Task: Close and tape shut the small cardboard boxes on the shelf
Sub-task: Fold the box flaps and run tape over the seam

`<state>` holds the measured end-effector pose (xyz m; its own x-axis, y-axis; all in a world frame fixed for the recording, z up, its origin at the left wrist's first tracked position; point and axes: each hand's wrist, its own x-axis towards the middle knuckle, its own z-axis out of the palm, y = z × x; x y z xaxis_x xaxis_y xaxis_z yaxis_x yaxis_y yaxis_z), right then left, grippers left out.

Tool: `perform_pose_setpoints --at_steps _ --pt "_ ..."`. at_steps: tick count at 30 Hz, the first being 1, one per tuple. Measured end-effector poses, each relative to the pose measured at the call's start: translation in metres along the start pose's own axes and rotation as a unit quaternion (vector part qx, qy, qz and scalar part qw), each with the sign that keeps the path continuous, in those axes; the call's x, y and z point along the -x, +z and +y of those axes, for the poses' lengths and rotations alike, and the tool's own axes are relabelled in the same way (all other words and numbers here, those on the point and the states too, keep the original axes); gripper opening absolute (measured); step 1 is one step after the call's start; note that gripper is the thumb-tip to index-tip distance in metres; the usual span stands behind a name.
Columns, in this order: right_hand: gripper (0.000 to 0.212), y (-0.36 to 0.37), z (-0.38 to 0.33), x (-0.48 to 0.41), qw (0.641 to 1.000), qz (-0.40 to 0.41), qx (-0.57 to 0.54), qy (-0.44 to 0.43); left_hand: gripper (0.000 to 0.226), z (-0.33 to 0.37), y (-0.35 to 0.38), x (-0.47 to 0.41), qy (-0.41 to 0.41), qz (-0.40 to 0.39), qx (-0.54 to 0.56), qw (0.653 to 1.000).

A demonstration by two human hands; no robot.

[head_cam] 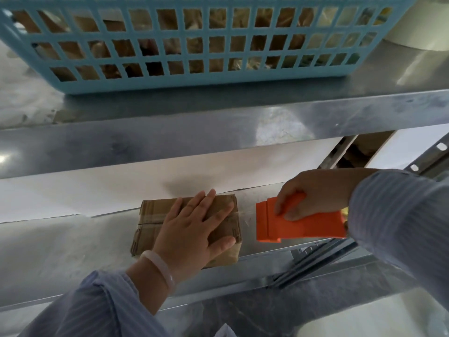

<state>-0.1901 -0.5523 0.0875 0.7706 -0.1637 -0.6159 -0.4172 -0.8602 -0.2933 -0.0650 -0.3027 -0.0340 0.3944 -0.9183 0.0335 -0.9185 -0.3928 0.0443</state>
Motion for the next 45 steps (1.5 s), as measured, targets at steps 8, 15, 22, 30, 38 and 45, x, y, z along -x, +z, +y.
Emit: perform_pose_setpoints --at_steps 8,15,22,30,38,45 --pt "0.017 0.023 0.043 -0.002 0.994 0.007 0.083 0.073 0.065 0.000 0.000 -0.001 -0.005 -0.009 0.000 1.000" --pt "0.023 0.049 0.051 -0.025 0.988 0.144 -0.056 0.025 0.062 -0.001 0.001 -0.001 -0.008 -0.010 0.003 1.000" --pt "0.075 0.084 0.073 -0.051 0.975 0.157 -0.150 0.038 0.059 -0.001 0.002 0.000 -0.007 -0.006 -0.009 1.000" --pt "0.082 0.110 0.092 -0.065 0.978 0.205 -0.028 0.032 0.059 0.000 0.001 0.001 -0.007 0.007 -0.010 1.000" --pt "0.083 0.122 0.098 -0.070 0.923 0.301 0.240 -0.028 0.060 0.001 0.000 0.001 -0.012 0.001 -0.001 1.000" --pt "0.093 0.128 0.102 -0.086 0.858 0.380 0.342 -0.046 0.060 0.001 0.000 0.002 -0.014 0.003 -0.003 1.000"
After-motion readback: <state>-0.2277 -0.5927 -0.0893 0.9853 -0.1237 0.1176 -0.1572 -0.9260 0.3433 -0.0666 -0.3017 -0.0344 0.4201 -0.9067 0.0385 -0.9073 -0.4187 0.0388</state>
